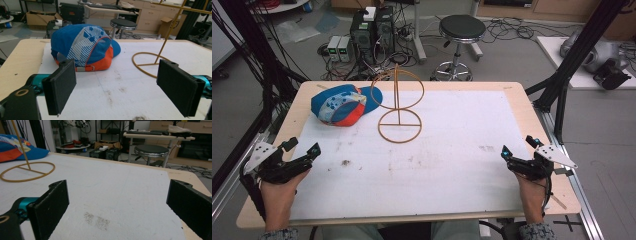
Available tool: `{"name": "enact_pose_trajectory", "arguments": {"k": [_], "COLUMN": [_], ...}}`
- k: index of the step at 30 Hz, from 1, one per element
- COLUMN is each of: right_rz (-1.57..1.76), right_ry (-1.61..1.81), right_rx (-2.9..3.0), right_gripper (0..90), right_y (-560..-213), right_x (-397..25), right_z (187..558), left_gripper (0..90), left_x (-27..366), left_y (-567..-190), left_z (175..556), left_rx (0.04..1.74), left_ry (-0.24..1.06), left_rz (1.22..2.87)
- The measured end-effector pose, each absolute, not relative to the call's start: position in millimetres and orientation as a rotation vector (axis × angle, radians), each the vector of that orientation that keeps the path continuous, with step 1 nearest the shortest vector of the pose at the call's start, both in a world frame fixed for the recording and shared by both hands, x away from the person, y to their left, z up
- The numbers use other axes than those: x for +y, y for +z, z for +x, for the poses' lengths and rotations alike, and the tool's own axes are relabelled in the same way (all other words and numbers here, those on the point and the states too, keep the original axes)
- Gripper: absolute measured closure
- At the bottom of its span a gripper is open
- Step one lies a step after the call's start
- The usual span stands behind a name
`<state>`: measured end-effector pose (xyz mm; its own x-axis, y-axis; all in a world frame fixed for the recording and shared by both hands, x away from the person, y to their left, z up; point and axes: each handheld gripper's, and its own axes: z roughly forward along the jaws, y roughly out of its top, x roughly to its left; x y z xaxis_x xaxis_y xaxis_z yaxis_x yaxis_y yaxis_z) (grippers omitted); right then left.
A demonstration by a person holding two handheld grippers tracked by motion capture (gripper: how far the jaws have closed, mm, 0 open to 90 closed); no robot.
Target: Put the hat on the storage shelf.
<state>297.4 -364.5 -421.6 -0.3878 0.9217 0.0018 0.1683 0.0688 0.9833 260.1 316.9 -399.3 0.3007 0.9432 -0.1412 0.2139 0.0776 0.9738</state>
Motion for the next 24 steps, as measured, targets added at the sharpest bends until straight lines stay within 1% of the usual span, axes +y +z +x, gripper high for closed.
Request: {"name": "enact_pose_trajectory", "arguments": {"k": [11, 14, 24], "right_rz": [1.090, 1.087, 1.079], "right_ry": [1.382, 1.379, 1.371], "right_rx": [1.667, 1.670, 1.684], "right_gripper": [3.5, 3.4, 3.4], "right_y": [-422, -422, -422], "right_x": [-364, -363, -362], "right_z": [297, 298, 299], "left_gripper": [17.9, 18.6, 18.5], "left_x": [320, 318, 315], "left_y": [-395, -393, -380], "left_z": [257, 259, 282], "left_rx": [1.135, 1.128, 1.064], "left_ry": [0.798, 0.795, 0.791], "left_rz": [1.396, 1.424, 1.452]}}
